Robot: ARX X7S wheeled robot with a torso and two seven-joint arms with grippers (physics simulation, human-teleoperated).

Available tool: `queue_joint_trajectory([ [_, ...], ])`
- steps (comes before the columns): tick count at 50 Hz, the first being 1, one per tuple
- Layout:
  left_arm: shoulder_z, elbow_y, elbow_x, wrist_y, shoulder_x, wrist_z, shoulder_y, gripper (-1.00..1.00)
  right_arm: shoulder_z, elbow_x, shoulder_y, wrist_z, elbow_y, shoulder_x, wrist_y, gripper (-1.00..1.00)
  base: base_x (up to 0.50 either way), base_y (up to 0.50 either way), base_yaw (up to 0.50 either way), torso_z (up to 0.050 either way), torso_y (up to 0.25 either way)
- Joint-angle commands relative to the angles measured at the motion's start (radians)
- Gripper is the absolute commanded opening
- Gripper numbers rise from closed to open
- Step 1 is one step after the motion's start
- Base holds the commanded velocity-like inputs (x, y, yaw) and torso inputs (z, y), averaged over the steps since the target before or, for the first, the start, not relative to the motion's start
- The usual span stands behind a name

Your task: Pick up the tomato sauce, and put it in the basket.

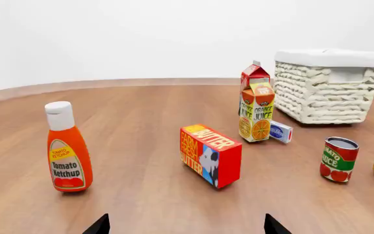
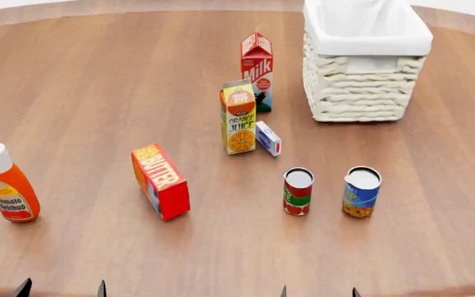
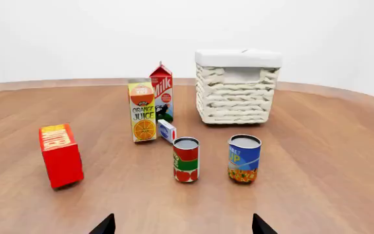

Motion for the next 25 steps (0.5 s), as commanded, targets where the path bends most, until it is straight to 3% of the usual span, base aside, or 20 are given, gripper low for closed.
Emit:
queue_joint_trajectory([
  [1,0.024,0.0,-0.006,-0.001,-0.017,-0.018,-0.001,1.0,-0.029,-0.006,-0.004,0.024,-0.002,0.018,-0.013,1.0,0.0,0.0,0.0,0.0,0.0],
  [13,0.058,0.322,-0.005,-0.059,-0.051,-0.098,0.117,1.0,-0.073,0.034,-0.136,0.044,-0.429,0.062,0.107,1.0,0.0,0.0,0.0,0.0,0.0],
  [25,0.087,0.559,0.007,-0.077,-0.08,-0.138,0.221,1.0,-0.092,0.04,-0.214,0.078,-0.647,0.088,0.149,1.0,0.0,0.0,0.0,0.0,0.0],
])
